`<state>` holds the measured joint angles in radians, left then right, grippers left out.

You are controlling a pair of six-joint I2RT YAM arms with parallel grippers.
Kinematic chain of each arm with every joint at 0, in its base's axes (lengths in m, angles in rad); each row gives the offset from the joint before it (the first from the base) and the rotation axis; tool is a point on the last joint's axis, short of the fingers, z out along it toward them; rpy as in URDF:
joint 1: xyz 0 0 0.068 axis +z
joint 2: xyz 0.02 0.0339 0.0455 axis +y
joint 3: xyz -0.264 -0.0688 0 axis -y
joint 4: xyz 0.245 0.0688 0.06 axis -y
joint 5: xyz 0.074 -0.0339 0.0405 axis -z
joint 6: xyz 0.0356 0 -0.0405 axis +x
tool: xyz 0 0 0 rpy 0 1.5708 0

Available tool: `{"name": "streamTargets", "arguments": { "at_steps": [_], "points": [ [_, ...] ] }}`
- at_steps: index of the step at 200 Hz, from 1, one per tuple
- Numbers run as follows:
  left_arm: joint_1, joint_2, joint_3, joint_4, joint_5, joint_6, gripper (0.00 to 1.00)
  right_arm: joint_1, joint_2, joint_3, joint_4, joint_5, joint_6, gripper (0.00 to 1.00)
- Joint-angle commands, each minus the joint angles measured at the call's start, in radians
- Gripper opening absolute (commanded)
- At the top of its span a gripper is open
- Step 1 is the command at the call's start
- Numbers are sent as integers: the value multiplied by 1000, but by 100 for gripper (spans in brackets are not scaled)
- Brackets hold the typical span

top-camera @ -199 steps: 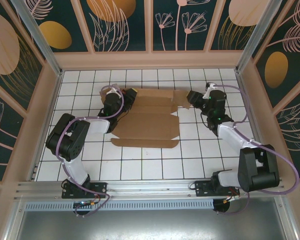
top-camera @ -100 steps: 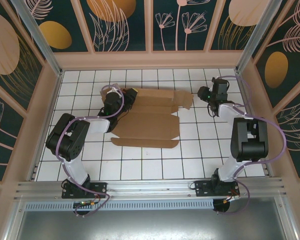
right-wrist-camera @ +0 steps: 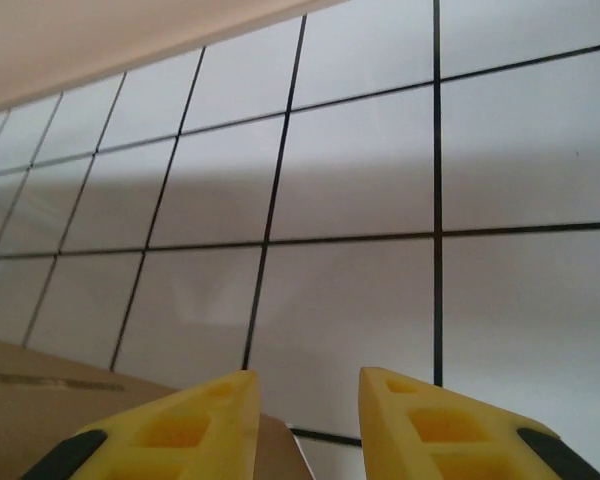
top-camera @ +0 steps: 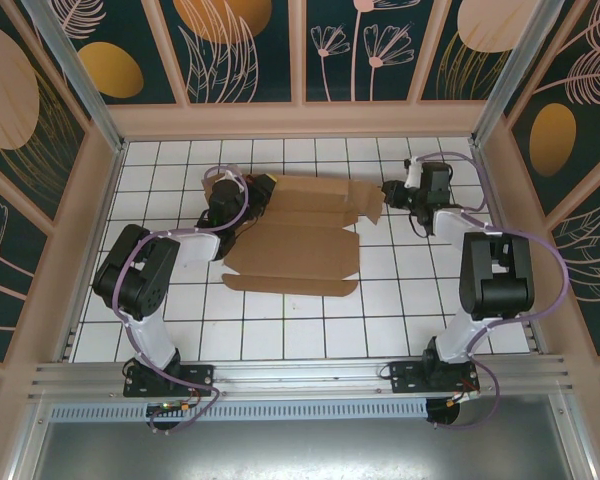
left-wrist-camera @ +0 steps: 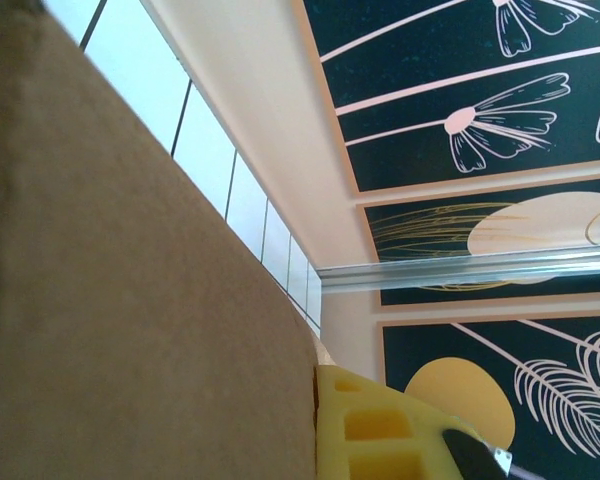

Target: Fold the paper box

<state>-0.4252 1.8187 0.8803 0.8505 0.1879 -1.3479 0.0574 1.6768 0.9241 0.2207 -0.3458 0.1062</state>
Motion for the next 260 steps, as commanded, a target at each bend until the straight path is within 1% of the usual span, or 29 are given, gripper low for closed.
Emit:
{"name": "streamTargets", "arguments": {
  "at_steps": [1,8,19,30,53,70,94,102,134,159,186,221,245,260],
  "points": [
    [5,27,14,-74,26,20,0,27,-92,-79,91,72,-199,30],
    [5,32,17,-74,27,17,0,27,-102,-91,91,79,-235,30],
    [5,36,23,-73,34,13,0,27,-114,-102,97,57,-287,29],
    [5,43,30,-74,39,12,0,29,-129,-127,140,31,-342,30],
    [5,56,33,-70,51,4,0,34,-146,-169,245,-77,-442,32],
    [5,62,26,-62,60,-2,0,49,-133,-141,206,-162,-506,37],
    [5,63,23,-60,69,-5,0,84,-91,-84,116,-207,-581,40],
    [5,64,25,-62,72,-4,0,96,-75,-70,96,-202,-604,40],
    [5,57,31,-74,79,6,0,118,-34,-45,90,-183,-636,42],
    [5,54,31,-80,82,16,0,117,-33,-51,118,-189,-636,43],
    [5,60,43,-87,92,21,0,117,-39,-59,125,-186,-677,44],
    [8,63,54,-98,99,33,0,108,-41,-58,135,-246,-712,50],
    [10,76,60,-95,115,28,0,102,-14,-24,95,-277,-755,49],
    [14,85,68,-92,124,26,0,94,16,30,17,-324,-784,47]
  ]
}}
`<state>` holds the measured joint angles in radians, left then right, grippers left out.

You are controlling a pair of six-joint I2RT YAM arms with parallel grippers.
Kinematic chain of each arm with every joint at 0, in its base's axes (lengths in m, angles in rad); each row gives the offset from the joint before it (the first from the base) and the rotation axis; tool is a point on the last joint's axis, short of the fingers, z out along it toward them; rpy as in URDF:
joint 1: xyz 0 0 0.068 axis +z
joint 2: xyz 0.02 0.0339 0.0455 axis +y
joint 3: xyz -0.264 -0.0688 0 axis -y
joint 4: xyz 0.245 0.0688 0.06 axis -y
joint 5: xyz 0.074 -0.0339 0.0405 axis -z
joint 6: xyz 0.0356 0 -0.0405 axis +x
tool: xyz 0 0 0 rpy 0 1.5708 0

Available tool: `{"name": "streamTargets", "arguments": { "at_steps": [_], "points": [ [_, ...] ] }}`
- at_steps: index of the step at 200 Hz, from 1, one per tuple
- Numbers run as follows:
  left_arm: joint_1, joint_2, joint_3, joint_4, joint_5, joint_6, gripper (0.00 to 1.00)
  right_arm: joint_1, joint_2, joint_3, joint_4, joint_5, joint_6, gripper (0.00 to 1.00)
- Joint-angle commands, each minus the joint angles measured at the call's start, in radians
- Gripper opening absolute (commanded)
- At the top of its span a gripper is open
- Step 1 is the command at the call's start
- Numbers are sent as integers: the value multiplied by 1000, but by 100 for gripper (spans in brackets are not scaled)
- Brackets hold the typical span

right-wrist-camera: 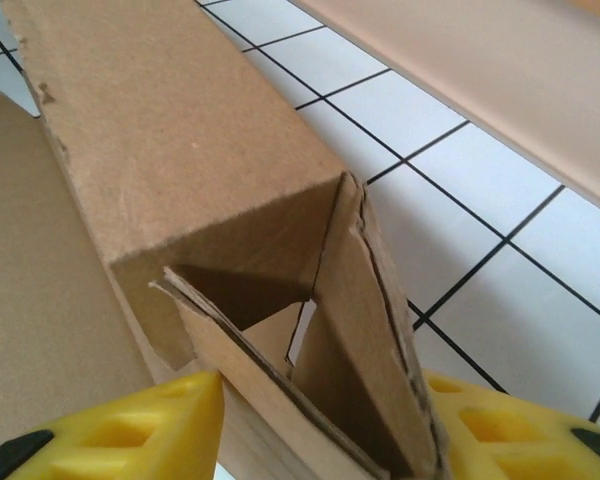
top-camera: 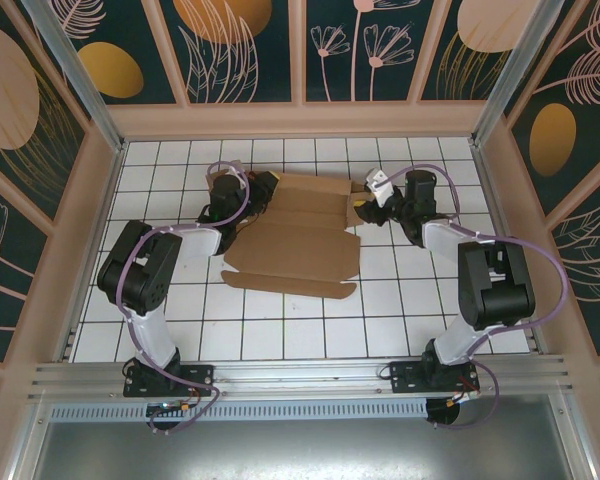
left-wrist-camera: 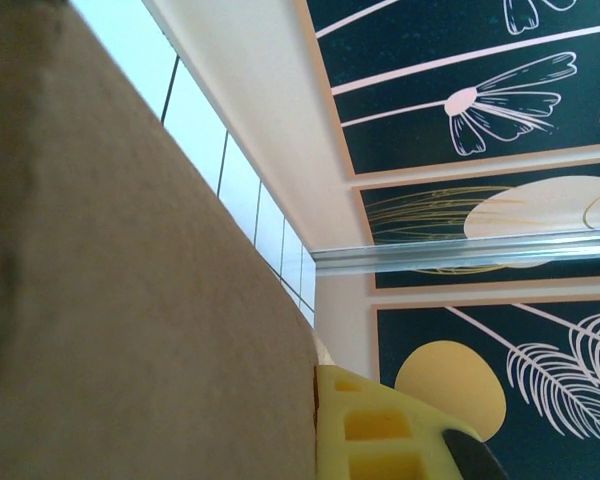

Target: Fold the paper box

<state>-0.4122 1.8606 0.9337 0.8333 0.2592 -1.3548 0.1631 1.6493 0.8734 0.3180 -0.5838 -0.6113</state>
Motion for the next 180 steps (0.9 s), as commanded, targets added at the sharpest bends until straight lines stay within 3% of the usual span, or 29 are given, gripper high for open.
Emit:
{"name": "streamTargets", "arguments": {
  "at_steps": [1,70,134,147,180],
  "points": [
    [2,44,14,-75,53,33,0,-12,45,84,-86,-90,-69,47],
    [13,56,31,-72,64,34,0,13,48,101,-220,-151,-119,45],
    [46,64,33,-63,99,25,0,16,-61,-7,-194,-47,-163,58],
    [45,72,33,-69,112,28,0,9,-62,0,-189,-36,-153,65],
    [46,81,33,-58,137,24,0,3,-8,68,-265,-68,-169,66]
  ]
}}
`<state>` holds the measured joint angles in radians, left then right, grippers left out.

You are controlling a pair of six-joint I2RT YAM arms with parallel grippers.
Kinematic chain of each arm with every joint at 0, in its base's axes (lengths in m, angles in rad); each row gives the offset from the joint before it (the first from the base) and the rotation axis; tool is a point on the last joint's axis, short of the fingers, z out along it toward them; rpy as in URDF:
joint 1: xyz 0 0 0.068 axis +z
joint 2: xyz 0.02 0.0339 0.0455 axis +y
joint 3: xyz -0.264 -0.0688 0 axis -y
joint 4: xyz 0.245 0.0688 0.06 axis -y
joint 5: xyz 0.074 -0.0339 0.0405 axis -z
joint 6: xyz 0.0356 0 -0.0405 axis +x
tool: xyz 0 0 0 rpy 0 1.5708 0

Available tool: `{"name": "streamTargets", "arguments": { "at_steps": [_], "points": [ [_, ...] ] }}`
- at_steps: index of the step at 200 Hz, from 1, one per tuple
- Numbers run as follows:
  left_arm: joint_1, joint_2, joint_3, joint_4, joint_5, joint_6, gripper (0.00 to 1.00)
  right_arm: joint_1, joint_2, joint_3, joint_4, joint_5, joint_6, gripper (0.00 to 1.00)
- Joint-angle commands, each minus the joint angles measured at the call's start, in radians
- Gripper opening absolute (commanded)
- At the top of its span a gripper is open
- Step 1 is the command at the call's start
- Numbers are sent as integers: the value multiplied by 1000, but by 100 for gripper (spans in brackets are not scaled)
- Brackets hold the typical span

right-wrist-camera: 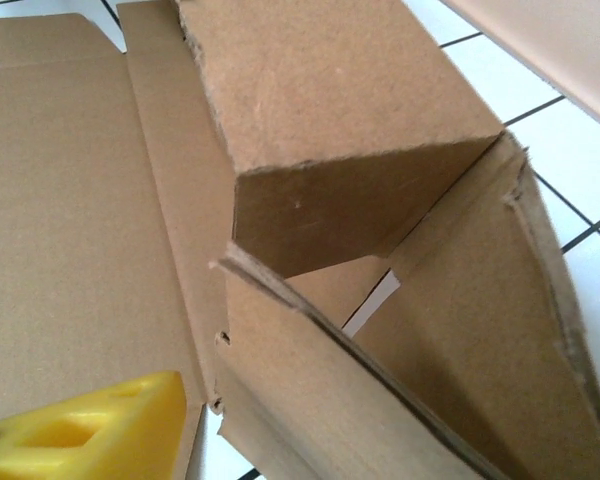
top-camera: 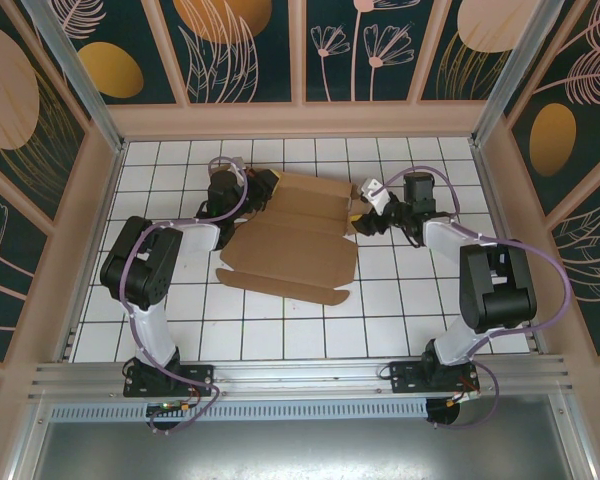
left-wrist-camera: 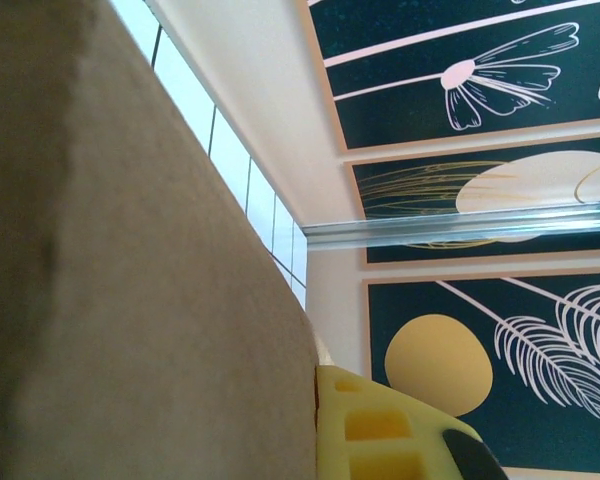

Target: Fold the paper box

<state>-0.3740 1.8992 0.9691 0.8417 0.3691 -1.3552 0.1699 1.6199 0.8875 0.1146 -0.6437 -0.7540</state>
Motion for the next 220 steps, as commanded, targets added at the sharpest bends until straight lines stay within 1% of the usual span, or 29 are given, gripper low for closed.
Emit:
{"name": "streamTargets", "arguments": {
  "at_steps": [1,8,29,50,87,103,110,130,145,161,185,220],
  "points": [
    [7,43,-3,-66,28,24,0,-4,22,55,-66,-10,-27,66],
    [8,44,27,-63,34,25,0,-4,34,67,-83,-19,-33,64],
    [7,41,30,-70,36,36,0,4,49,84,-115,-50,-44,60],
    [7,44,33,-70,37,37,0,31,49,77,-129,-53,-46,56],
    [8,49,43,-66,46,36,0,63,20,60,-153,-54,-45,54],
    [7,49,43,-66,45,34,0,67,-7,33,-100,-49,-1,54],
    [7,49,42,-66,45,33,0,71,-13,24,-77,-32,15,54],
    [8,49,38,-58,43,28,0,103,5,22,-44,79,46,54],
    [7,46,35,-55,45,24,0,124,29,12,0,188,81,58],
    [7,39,30,-53,43,22,0,135,46,6,40,264,127,59],
    [7,30,18,-46,35,22,0,138,23,-50,161,255,234,61],
    [1,27,9,-36,31,13,0,146,22,-103,300,336,346,61]
  ]
}}
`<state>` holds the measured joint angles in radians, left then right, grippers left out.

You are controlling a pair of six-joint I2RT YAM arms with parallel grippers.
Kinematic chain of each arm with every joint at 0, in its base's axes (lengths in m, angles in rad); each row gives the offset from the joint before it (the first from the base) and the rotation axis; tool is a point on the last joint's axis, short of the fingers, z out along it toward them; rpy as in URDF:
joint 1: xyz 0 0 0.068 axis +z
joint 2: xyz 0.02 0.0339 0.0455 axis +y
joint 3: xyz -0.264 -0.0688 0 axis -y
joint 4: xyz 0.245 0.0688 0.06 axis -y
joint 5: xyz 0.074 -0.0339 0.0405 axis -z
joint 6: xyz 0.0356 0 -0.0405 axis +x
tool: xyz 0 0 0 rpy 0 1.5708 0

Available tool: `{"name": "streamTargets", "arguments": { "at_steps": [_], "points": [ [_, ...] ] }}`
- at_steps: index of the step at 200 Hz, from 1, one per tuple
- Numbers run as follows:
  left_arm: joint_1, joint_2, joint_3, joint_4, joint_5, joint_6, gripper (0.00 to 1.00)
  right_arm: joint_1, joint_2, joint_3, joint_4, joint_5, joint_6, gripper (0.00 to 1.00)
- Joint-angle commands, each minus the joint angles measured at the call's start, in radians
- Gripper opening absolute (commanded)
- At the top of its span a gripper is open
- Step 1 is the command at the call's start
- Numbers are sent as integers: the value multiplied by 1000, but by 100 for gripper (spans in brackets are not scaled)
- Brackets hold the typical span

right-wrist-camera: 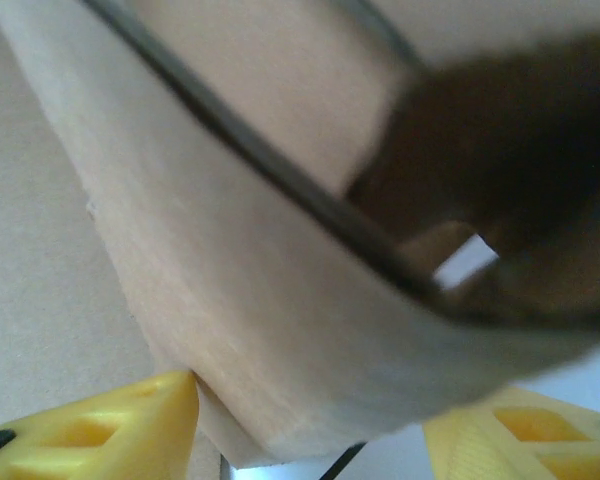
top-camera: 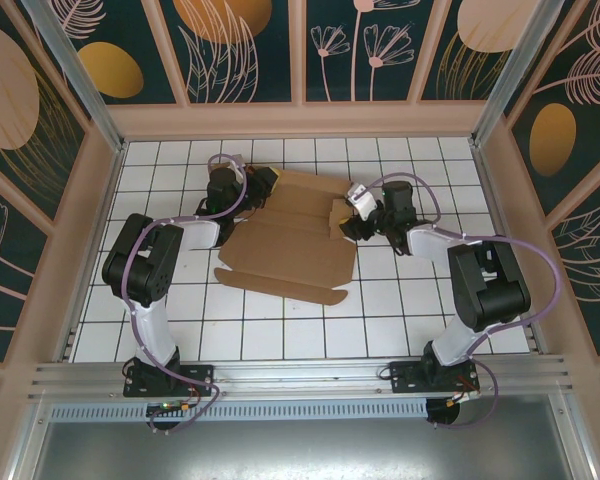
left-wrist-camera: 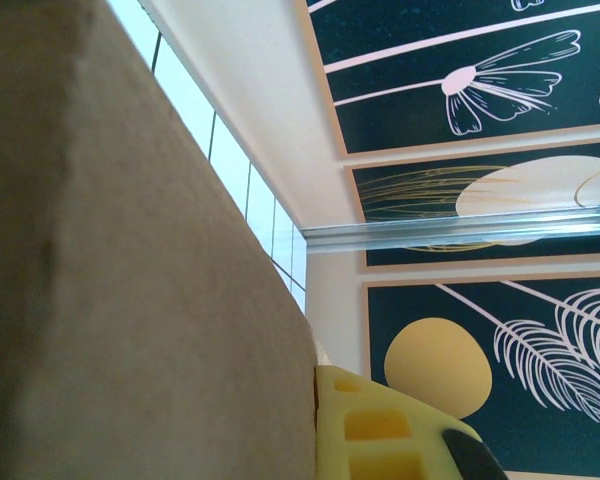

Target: Fold the paper box

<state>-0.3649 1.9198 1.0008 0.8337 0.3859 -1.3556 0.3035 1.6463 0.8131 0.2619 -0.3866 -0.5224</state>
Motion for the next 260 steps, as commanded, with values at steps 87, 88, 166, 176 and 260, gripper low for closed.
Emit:
{"name": "streamTargets", "arguments": {
  "at_steps": [87,88,166,176,260],
  "points": [
    [-22,-10,-56,-16,-3,-7,0,92,46,14,179,229,173,50],
    [-22,-11,-57,-14,-2,-8,0,94,48,14,179,232,172,50],
    [-25,-47,-64,-26,-19,-51,0,127,110,101,89,453,273,44],
    [-28,-51,-65,-40,-26,-53,0,140,131,129,63,509,288,41],
    [-37,-54,-48,-134,-55,-94,0,222,312,330,-157,920,372,30]
  ]
}}
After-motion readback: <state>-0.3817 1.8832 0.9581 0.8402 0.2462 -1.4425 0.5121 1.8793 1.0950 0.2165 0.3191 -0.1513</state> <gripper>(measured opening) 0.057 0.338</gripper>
